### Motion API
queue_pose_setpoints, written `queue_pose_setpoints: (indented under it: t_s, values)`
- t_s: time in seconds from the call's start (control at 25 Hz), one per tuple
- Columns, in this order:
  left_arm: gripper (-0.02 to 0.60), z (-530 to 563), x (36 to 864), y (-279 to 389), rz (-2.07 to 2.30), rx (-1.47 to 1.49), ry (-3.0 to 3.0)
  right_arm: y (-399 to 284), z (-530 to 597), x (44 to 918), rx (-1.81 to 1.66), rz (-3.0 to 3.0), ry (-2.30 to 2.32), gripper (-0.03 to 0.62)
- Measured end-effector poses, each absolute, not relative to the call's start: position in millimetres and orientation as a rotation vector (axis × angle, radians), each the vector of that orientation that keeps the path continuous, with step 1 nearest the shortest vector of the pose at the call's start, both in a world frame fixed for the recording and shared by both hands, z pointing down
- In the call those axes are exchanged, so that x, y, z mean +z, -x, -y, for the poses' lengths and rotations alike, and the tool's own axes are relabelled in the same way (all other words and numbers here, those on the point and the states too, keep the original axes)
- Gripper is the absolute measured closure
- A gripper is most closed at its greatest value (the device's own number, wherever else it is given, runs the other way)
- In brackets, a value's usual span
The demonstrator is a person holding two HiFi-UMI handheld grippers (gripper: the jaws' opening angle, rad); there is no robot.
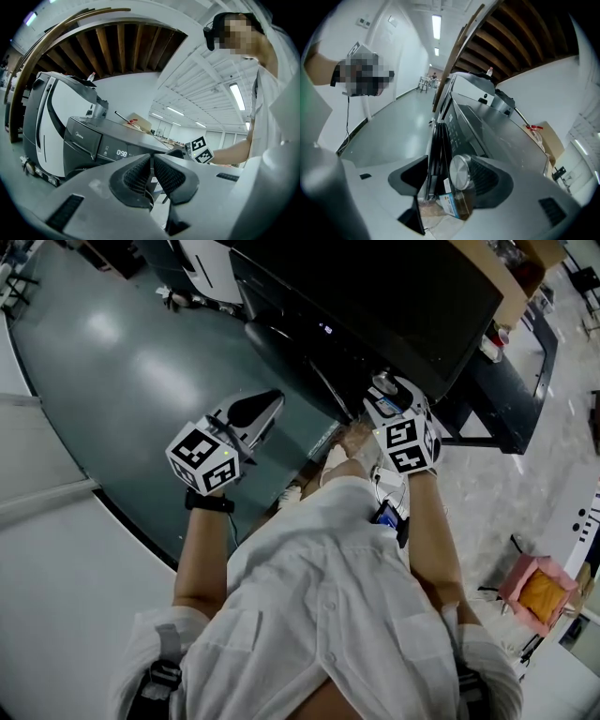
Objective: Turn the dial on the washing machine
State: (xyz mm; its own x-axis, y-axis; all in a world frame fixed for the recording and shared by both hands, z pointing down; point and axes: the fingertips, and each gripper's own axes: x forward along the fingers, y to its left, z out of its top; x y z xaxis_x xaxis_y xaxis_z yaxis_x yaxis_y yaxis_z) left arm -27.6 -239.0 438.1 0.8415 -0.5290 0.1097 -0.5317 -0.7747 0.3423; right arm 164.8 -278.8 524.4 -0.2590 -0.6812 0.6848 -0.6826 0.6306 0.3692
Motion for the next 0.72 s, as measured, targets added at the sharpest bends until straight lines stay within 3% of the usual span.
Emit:
queue_pose_setpoints:
  t_s: [0.72]
  values:
    - [0.565, 247, 438, 9, 0.748, 0.009, -2.676, -187, 259, 541, 0.376, 2.031, -1.218, 0.281]
